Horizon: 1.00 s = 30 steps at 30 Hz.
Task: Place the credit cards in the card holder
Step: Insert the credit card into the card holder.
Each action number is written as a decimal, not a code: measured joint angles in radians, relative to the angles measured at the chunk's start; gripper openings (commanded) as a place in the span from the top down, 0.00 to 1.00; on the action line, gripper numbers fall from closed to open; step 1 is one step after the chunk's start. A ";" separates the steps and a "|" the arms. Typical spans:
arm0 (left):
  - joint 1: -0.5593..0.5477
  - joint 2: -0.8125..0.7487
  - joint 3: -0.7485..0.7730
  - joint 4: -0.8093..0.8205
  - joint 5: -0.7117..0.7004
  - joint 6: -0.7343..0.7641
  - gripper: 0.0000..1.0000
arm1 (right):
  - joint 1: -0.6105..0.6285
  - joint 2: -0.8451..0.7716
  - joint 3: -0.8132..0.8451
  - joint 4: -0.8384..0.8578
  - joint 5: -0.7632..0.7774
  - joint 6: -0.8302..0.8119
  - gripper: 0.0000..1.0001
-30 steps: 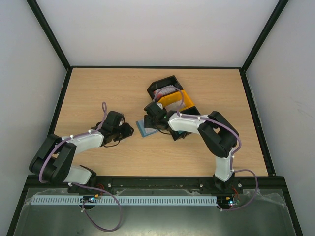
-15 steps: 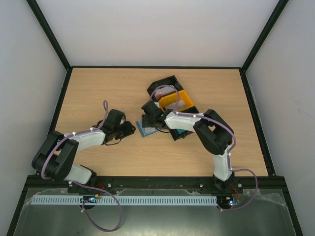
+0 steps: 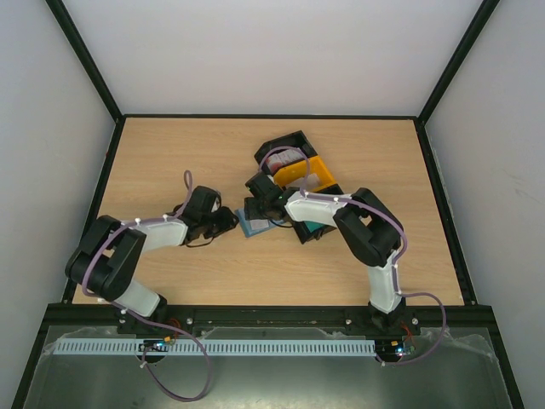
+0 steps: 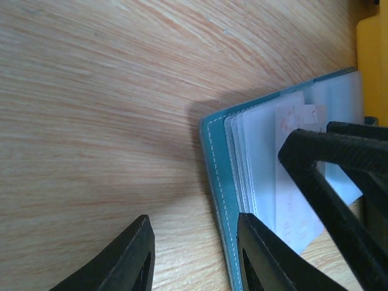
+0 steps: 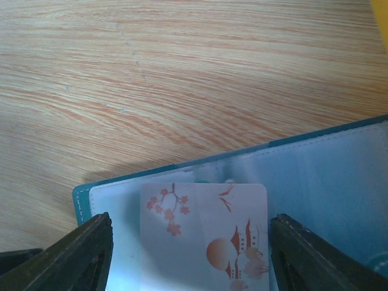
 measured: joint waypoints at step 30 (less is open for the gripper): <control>0.000 0.064 0.031 0.041 0.018 -0.002 0.73 | -0.016 -0.011 -0.045 0.109 -0.157 0.046 0.35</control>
